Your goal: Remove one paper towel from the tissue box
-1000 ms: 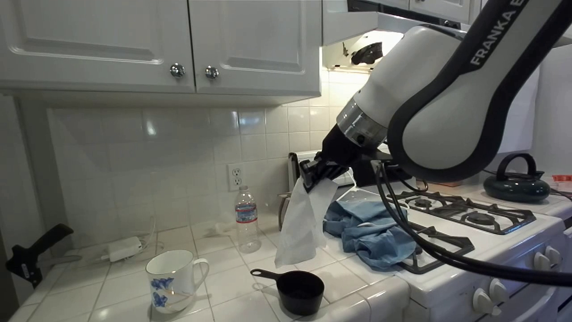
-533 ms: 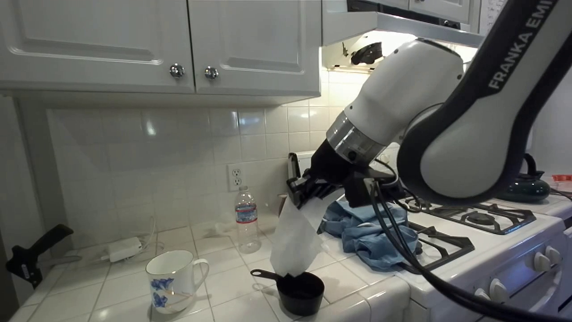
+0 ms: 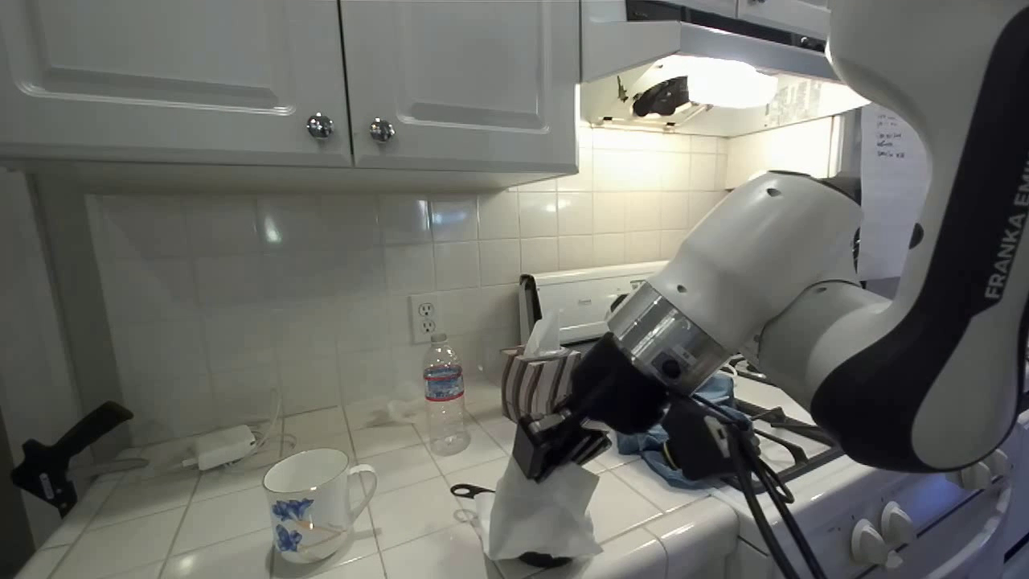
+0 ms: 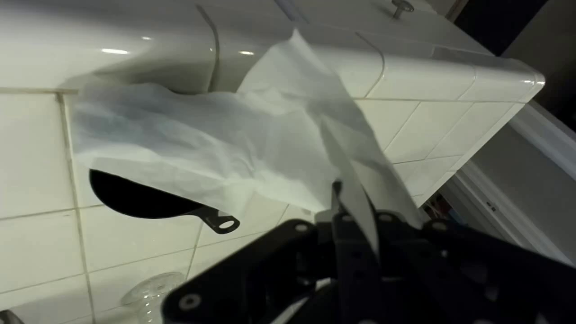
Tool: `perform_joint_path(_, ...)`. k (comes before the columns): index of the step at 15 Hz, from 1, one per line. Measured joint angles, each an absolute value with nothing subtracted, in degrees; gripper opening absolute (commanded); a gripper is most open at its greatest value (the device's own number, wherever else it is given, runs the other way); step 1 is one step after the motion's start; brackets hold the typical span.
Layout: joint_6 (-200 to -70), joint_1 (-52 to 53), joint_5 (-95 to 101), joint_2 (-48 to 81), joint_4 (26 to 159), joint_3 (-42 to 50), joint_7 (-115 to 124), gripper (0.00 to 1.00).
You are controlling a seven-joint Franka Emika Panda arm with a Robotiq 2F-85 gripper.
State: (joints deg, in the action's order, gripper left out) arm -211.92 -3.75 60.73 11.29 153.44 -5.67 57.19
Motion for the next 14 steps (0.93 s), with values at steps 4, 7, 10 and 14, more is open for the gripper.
perform_joint_path(4, -212.61, -9.92, 78.31, 10.7, 149.37, -5.58, 70.12, 0.0)
perform_joint_path(7, -213.4, -11.53, 91.22, 9.83, 145.78, -5.4, 82.27, 0.0)
perform_joint_path(10, -214.87, -11.45, 103.25, 9.47, 143.06, -3.87, 94.8, 0.0)
perform_joint_path(14, -221.08, -10.82, 116.78, 8.13, 138.49, 0.52, 109.75, 0.0)
